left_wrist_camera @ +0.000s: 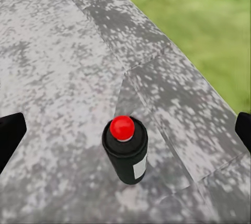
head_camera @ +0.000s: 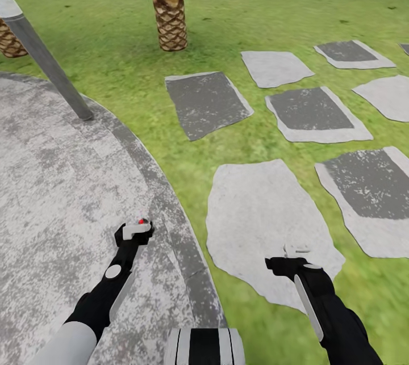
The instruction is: In the garden, pick up the pesticide atomizer on the floor and spray pesticide onto both trees until each tree trunk is fully covered.
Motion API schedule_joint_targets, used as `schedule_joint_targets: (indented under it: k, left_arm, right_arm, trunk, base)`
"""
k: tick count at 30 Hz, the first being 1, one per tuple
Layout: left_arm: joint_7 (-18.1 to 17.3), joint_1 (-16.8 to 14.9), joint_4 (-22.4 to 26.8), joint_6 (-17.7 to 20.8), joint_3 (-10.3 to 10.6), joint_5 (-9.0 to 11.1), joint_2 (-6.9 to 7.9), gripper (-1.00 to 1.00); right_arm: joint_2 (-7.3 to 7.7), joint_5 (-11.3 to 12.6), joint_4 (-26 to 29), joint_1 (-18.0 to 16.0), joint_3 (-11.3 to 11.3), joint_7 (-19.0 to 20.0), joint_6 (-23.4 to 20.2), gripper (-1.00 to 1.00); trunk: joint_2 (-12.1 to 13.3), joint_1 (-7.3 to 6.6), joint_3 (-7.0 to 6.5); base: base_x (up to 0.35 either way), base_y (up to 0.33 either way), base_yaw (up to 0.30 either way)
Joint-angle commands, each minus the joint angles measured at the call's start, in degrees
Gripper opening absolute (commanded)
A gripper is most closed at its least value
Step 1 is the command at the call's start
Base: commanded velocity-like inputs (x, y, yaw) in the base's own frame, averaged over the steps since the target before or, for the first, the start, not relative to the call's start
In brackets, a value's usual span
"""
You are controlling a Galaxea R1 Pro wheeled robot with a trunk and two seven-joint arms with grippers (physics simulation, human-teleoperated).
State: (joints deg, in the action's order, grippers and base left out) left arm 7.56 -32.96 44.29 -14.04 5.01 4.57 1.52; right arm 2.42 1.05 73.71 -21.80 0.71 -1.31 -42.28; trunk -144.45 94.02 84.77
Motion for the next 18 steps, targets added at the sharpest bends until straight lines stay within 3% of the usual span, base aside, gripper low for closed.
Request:
schedule_joint_targets:
  k: [1, 12, 18]
  left_arm:
    - [0.0, 0.0, 0.0, 0.0, 0.0, 0.0, 0.01, 1.0]
    - [0.0, 0.0, 0.0, 0.0, 0.0, 0.0, 0.0, 1.0]
    - [0.0, 0.0, 0.0, 0.0, 0.0, 0.0, -0.02, 1.0]
  right_arm:
    - [0.0, 0.0, 0.0, 0.0, 0.0, 0.0, 0.0, 1.0]
    - [-0.02, 0.0, 0.0, 0.0, 0.0, 0.0, 0.0, 1.0]
    - [-0.03, 0.0, 0.0, 0.0, 0.0, 0.0, 0.0, 1.0]
  trunk:
    - [0.0, 0.02, 0.32]
    - [-0.2, 0.31, 3.71]
    - [-0.2, 0.31, 3.89]
  base:
    - [0.0, 0.0, 0.064]
    - [0.0, 0.0, 0.042]
    - [0.0, 0.0, 0.002]
